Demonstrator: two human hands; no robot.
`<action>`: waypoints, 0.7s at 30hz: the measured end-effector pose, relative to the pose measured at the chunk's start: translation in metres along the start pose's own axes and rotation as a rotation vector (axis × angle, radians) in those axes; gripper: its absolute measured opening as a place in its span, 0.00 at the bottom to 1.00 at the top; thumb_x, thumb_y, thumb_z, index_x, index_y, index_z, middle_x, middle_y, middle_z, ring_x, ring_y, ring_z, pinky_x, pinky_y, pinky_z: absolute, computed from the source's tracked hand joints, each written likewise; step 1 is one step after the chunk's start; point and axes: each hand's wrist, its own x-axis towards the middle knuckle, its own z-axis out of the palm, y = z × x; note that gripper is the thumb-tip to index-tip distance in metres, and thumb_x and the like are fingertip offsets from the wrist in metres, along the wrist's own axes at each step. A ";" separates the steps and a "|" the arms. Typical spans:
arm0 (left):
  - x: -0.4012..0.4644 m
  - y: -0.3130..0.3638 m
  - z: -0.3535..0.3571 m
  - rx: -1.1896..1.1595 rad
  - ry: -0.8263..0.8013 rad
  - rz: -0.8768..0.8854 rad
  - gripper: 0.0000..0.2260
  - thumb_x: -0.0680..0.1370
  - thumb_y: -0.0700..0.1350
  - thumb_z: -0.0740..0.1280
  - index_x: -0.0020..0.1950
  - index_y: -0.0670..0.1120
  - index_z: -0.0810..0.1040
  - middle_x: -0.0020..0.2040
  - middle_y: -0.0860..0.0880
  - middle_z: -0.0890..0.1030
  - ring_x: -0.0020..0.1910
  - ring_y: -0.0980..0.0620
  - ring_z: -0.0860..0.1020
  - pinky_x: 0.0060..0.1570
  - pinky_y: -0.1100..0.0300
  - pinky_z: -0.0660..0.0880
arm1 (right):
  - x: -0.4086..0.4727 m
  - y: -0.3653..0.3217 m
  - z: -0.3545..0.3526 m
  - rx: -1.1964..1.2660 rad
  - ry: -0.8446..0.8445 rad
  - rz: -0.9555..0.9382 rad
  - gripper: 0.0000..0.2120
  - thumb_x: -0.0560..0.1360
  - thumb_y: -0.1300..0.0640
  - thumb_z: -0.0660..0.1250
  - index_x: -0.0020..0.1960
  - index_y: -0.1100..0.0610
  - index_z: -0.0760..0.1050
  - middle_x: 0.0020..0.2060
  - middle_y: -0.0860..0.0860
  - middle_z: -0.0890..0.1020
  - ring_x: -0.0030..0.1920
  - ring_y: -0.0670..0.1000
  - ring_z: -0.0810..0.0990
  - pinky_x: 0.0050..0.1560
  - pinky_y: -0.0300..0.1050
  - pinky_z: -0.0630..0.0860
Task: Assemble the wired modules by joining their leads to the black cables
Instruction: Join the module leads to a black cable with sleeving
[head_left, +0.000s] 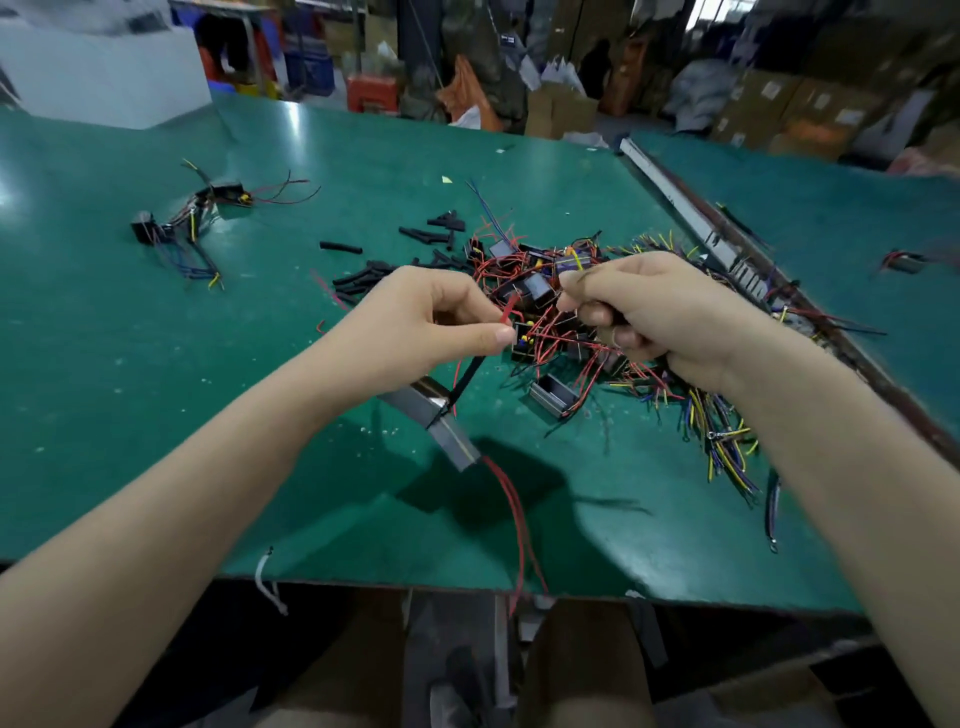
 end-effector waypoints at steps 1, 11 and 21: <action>0.000 -0.002 0.001 -0.025 0.046 -0.016 0.04 0.71 0.47 0.74 0.39 0.51 0.81 0.35 0.55 0.83 0.34 0.62 0.76 0.39 0.70 0.71 | -0.001 0.003 0.001 0.025 -0.007 -0.004 0.12 0.80 0.55 0.63 0.39 0.54 0.78 0.23 0.43 0.69 0.19 0.41 0.62 0.18 0.30 0.53; 0.000 -0.030 0.026 -0.153 0.014 -0.131 0.03 0.78 0.42 0.66 0.45 0.49 0.78 0.42 0.54 0.85 0.44 0.60 0.79 0.47 0.64 0.75 | 0.013 0.042 0.016 0.470 -0.109 0.151 0.13 0.82 0.54 0.58 0.49 0.57 0.79 0.28 0.45 0.72 0.26 0.42 0.66 0.22 0.32 0.58; 0.015 -0.039 0.049 -0.168 -0.012 -0.137 0.07 0.81 0.44 0.61 0.46 0.48 0.76 0.30 0.57 0.75 0.33 0.58 0.71 0.38 0.68 0.68 | 0.047 0.053 0.011 1.386 0.228 0.051 0.09 0.81 0.60 0.58 0.47 0.57 0.76 0.31 0.45 0.76 0.25 0.41 0.71 0.24 0.30 0.66</action>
